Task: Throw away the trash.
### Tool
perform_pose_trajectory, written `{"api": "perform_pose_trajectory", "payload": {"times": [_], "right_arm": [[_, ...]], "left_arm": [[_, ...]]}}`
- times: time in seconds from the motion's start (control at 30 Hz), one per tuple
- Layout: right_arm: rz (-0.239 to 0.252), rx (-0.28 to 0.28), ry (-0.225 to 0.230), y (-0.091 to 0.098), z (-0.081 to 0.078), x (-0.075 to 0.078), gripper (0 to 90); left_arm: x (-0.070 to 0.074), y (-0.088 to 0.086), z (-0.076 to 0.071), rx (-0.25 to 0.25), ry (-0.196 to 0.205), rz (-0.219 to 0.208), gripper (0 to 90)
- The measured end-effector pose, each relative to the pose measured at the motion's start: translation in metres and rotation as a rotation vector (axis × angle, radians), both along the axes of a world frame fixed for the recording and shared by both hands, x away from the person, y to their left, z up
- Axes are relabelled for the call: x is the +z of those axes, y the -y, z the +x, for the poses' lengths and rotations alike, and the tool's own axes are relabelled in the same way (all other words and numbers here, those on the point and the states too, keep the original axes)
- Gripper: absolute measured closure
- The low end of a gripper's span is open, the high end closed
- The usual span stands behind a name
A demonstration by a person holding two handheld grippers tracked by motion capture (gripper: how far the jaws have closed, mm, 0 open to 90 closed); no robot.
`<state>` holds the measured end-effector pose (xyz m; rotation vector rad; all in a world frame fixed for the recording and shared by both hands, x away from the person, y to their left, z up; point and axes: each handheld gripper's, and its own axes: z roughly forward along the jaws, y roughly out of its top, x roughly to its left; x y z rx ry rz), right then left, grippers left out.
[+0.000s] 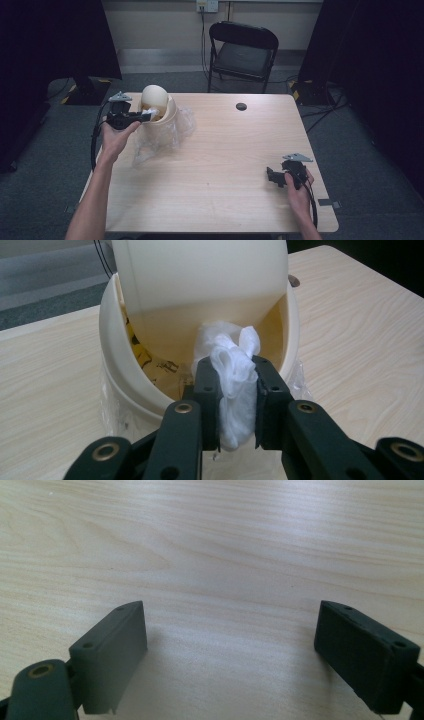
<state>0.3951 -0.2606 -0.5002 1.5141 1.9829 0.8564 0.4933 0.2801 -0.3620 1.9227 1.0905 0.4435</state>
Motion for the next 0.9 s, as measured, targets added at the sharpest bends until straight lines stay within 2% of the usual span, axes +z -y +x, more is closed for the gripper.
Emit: {"api": "perform_pose_trajectory", "payload": {"times": [0.23, 0.33, 0.43, 0.57, 0.9], "right_arm": [[0.0, 0.0, 0.0, 0.0, 0.0, 0.0, 12.7], [0.0, 0.001, 0.0, 0.0, 0.0, 0.0, 12.7], [0.0, -0.001, -0.001, 0.0, 0.0, 0.0, 12.7], [0.0, 0.0, 0.0, 0.0, 0.0, 0.0, 12.7], [-0.001, 0.001, 0.0, 0.0, 0.0, 0.0, 12.7]], "left_arm": [[-0.003, 0.01, 0.008, 0.013, -0.019, 0.012, 76.3], [-0.005, 0.014, 0.015, 0.015, -0.037, 0.053, 76.2], [-0.006, 0.017, 0.02, 0.025, -0.047, 0.056, 76.1], [-0.011, 0.023, 0.026, 0.033, -0.066, 0.09, 75.9], [-0.022, 0.028, 0.036, 0.058, -0.115, 0.075, 75.0]]}}
